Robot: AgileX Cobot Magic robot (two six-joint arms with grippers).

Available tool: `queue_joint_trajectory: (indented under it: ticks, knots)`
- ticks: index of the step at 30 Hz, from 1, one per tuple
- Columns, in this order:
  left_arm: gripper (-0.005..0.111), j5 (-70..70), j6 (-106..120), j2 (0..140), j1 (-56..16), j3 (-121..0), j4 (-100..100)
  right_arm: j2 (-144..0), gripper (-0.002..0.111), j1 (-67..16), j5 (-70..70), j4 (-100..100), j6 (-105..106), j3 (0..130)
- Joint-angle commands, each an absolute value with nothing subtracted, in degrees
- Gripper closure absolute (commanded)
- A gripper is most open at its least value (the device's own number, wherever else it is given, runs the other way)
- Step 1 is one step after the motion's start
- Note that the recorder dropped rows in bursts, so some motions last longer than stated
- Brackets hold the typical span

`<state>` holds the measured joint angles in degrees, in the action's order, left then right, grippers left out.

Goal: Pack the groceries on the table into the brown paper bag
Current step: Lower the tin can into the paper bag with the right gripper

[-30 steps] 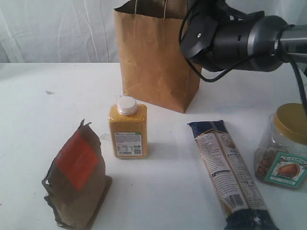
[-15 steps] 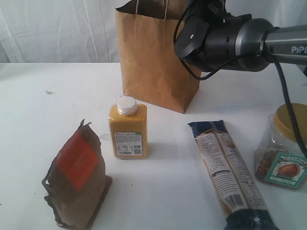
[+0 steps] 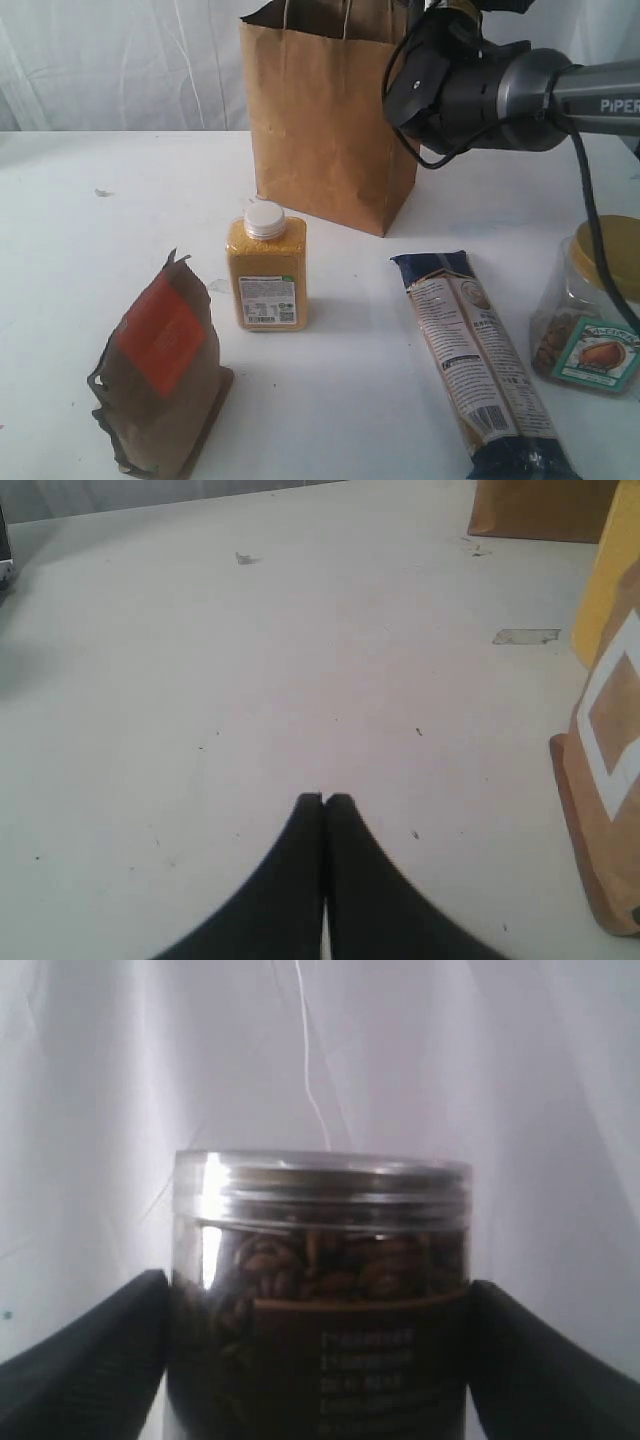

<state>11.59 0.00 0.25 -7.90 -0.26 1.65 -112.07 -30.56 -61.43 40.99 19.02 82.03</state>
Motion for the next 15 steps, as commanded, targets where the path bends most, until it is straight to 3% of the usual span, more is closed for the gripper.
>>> queue_joint_trajectory:
  ticks: [1, 7, 15]
  knots:
    - [0.107, 11.5, 0.0, 0.0, -8.2, 0.0, 1.7, -114.0, 0.091, -29.1, -62.7, 34.9, 10.3, 84.3]
    - [0.107, 11.5, 0.0, 0.0, -8.2, 0.0, 1.7, -119.2, 0.091, -28.5, -55.0, 28.3, 10.3, 92.3]
    - [0.107, 11.5, 0.0, 0.0, -8.2, 0.0, 1.7, -119.6, 0.091, -27.4, -49.4, 28.5, 10.3, 92.8]
